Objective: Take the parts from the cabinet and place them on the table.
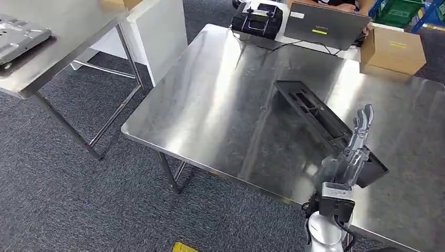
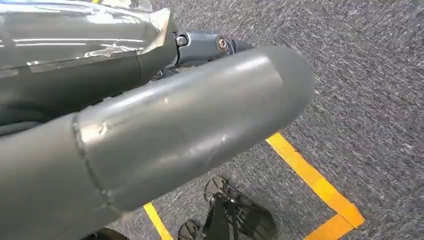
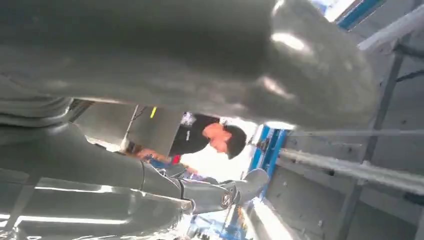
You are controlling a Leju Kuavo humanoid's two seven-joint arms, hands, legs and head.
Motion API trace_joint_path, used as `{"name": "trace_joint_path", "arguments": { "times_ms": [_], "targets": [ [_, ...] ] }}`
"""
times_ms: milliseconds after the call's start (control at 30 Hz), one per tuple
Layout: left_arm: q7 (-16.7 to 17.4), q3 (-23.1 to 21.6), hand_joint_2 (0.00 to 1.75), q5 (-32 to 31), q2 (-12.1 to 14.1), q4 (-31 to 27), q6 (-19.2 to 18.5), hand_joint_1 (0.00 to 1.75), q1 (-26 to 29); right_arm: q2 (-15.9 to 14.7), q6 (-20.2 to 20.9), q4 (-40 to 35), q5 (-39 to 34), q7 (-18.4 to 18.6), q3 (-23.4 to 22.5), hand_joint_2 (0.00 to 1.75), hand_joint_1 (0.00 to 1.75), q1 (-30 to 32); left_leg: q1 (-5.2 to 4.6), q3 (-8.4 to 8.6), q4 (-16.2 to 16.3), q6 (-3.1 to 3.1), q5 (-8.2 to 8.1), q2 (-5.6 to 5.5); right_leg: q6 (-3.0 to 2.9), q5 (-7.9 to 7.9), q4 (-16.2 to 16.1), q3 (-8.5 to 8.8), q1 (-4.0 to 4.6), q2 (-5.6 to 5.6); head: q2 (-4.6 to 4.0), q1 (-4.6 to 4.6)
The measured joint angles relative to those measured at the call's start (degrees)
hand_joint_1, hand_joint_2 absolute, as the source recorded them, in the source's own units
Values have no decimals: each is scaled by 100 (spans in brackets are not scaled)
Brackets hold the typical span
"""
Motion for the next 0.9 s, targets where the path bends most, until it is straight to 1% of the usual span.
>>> {"name": "trace_joint_path", "arguments": {
  "times_ms": [33, 67, 100, 133, 167, 200, 233, 267, 300, 333, 367, 400, 433, 467, 500, 533, 567, 600, 633, 667, 700, 733, 767, 800, 833, 867, 900],
  "targets": [
    [-4, 26, 0, 26, -2, 0, 0, 0, -3, -17, 35, 2, 9, 45, 43, 0, 0, 0, -3, -7, 0, 21, 8, 1, -65, -259, 454, -177, 5, 2, 0, 7],
    [-15, 46, 0, 59, -22, 0, 0, 0, -4, -39, 74, 18, 13, 120, 72, 0, 0, -4, -15, -20, 0, 30, 15, 5, -105, -492, 968, -388, 7, 3, 0, 2],
    [-26, 74, 0, 76, -31, 0, -9, 0, -7, -55, 125, 57, -5, 188, 87, 0, 0, -16, -26, -38, 2, 39, 25, 5, -120, -634, 1362, -533, 36, 5, 0, 11],
    [-35, 107, 0, 89, -46, 0, -35, 0, -6, -70, 173, 140, -33, 236, 98, 0, 0, -45, -38, -55, 2, 44, 41, 5, -99, -669, 1536, -573, 53, 4, 0, 2],
    [-46, 142, 0, 111, -61, 0, -52, 0, -6, -76, 201, 250, -70, 271, 98, 0, 0, -91, -47, -76, 3, 36, 63, 2, -74, -618, 1430, -469, 62, 4, 0, 9],
    [-55, 164, 0, 131, -76, 0, -77, 0, -6, -76, 232, 388, -109, 275, 100, 0, 0, -144, -49, -94, 4, 22, 87, -3, -45, -482, 1060, -233, 80, 4, 0, 7],
    [-63, 173, 0, 133, -94, 0, -87, 0, -10, -72, 247, 502, -144, 278, 100, 0, 0, -196, -49, -113, 4, -3, 111, -11, -23, -312, 479, 134, 97, 3, 0, 4],
    [-70, 177, 0, 135, -103, 0, -87, 0, -15, -66, 262, 571, -155, 278, 102, 0, 0, -244, -49, -123, 8, -23, 134, -18, -31, -223, 4, 435, 98, 3, 0, 11],
    [-76, 181, 0, 142, -118, -2, -90, 0, -21, -61, 271, 653, -170, 278, 102, 0, 0, -312, -65, -141, 22, -60, 158, -23, -83, -210, -304, 634, 126, 7, 0, -2],
    [-81, 194, 0, 142, -127, -2, -90, 0, -24, -55, 273, 717, -175, 273, 107, 0, 0, -345, -64, -146, 19, -108, 191, -19, -100, -92, -225, 600, 165, 10, 0, -13],
    [-85, 223, 0, 142, -129, -2, -90, 0, -27, -55, 273, 773, -188, 273, 105, 0, 0, -379, -54, -148, 46, -129, 201, -20, -130, -120, -288, 512, 165, 10, 0, 6],
    [-85, 240, 0, 142, -147, -2, -94, 0, -30, -55, 273, 831, -195, 280, 102, 0, 0, -391, -34, -151, 25, -185, 244, -21, -170, -102, -264, 499, 190, 20, 0, -7],
    [-87, 253, 0, 140, -151, -2, -92, 0, -28, -50, 273, 853, -199, 278, 102, 0, 0, -388, -42, -167, 3, -232, 275, -23, -235, -59, -295, 481, 169, 18, 0, 11],
    [-85, 264, 0, 127, -140, -2, -90, 0, -24, -50, 273, 881, -206, 278, 102, 0, 0, -394, -4, -219, 53, -256, 229, -39, -296, 12, -327, 495, 67, -5, 0, 13],
    [-85, 267, 0, 111, -142, 0, -90, 0, -21, -50, 273, 898, -219, 291, 98, 0, 0, -400, -3, -295, 222, -300, -55, -34, -346, 65, -333, 461, 88, -2, 0, -11],
    [-79, 267, 0, 107, -149, -2, -92, 0, -22, -52, 273, 916, -230, 293, 96, 0, 0, -392, 33, -407, 585, -345, -417, -27, -400, 116, -327, 406, 90, -11, 0, -35],
    [-76, 269, 0, 87, -146, -2, -92, 0, -22, -55, 275, 933, -238, 297, 92, 0, 0, -378, 65, -539, 1049, -388, -730, -26, -392, 165, -320, 351, 97, -17, 0, -22],
    [-68, 269, 0, 70, -146, -2, -90, 0, -22, -61, 275, 953, -240, 302, 85, 0, 0, -368, 86, -650, 1485, -427, -940, -20, -385, 202, -313, 289, 105, -20, 0, -28],
    [-55, 269, 0, 61, -146, 0, -94, 0, -22, -63, 278, 971, -241, 302, 78, 0, 0, -356, 107, -674, 1733, -456, -1008, -17, -373, 237, -302, 232, 105, -23, 0, -26],
    [-37, 269, 0, 37, -146, -2, -107, 0, -23, -66, 277, 988, -247, 302, 72, 0, 0, -340, 132, -575, 1720, -475, -964, -11, -362, 266, -291, 182, 102, -23, 0, -26],
    [-15, 269, 0, 4, -140, -2, -109, 0, -22, -68, 280, 1001, -254, 304, 65, 0, 0, -329, 159, -354, 1472, -488, -836, -7, -343, 302, -279, 136, 99, -22, 0, -28],
    [13, 269, 0, -17, -133, -2, -120, 0, -27, -68, 280, 1010, -254, 304, 59, 0, 0, -319, 181, 20, 965, -495, -657, -6, -309, 325, -264, 92, 89, -21, 0, -26],
    [15, 269, 0, -40, -131, -2, -122, 0, -35, -68, 280, 1010, -256, 304, 59, 0, 0, -315, 200, 406, 427, -496, -539, -6, -276, 347, -246, 63, 82, -19, 0, -28],
    [20, 269, 0, -46, -131, -2, -124, 0, -58, -66, 280, 1010, -256, 304, 59, 0, 0, -316, 206, 684, -30, -484, -631, -20, -240, 369, -223, 37, 93, -19, 0, -31],
    [31, 269, 0, -48, -131, -2, -136, 0, -62, -68, 282, 1010, -258, 308, 59, 0, 0, -319, 151, 633, 76, -413, -495, -62, -181, 410, -229, 29, 106, -23, 0, -6],
    [33, 269, 0, -48, -133, -2, -136, 0, -61, -63, 284, 1010, -254, 308, 61, 0, 0, -318, 140, 606, 53, -384, -497, -68, -152, 428, -219, 30, 109, -21, 0, 9],
    [35, 267, 0, -48, -131, -2, -136, 0, -70, -63, 284, 1012, -256, 308, 61, 0, 0, -316, 113, 597, 53, -356, -511, -71, -108, 460, -222, 6, 101, -20, 0, -7]
  ]
}}
